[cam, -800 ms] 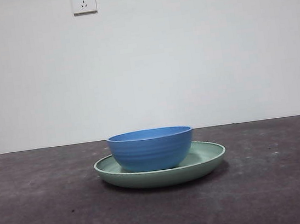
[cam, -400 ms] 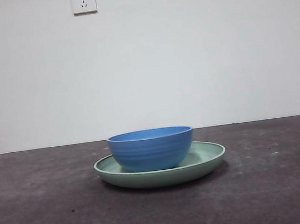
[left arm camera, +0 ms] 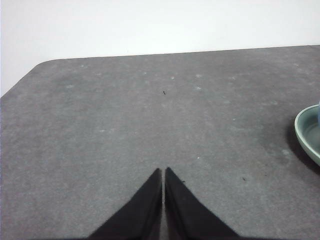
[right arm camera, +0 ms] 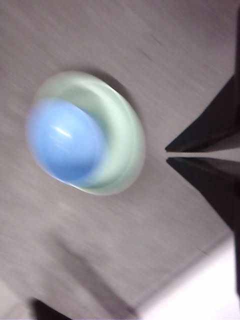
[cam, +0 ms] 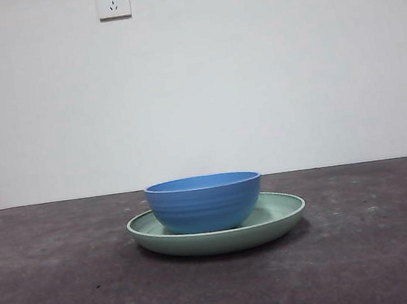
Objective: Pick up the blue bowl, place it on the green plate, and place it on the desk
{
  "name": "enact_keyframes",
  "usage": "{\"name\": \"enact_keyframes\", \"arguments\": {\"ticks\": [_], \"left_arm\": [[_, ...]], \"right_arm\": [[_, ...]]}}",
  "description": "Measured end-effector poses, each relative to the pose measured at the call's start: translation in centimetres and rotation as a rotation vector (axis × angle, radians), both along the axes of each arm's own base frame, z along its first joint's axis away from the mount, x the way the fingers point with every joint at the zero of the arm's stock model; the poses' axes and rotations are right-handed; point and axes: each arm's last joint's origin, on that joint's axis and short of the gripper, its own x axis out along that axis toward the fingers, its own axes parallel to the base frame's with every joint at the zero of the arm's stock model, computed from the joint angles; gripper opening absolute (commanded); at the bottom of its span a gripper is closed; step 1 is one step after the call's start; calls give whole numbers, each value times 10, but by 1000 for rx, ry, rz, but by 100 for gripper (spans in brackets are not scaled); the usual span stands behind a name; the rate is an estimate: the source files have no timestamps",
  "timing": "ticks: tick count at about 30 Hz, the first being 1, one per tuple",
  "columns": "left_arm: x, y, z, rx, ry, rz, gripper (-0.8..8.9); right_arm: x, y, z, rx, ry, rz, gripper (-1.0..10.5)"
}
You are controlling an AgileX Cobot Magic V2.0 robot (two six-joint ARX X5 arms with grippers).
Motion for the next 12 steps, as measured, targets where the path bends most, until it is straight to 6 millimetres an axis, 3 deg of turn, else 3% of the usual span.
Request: {"name": "enact_keyframes", "arguments": {"ticks": [5, 12], "left_arm": [[0, 0, 0, 0, 0, 0, 9], [0, 0, 0, 0, 0, 0, 9]], "right_arm": [[-12, -19, -3, 63, -268, -124, 11], [-21, -39, -49, 57, -542, -356, 11]]}}
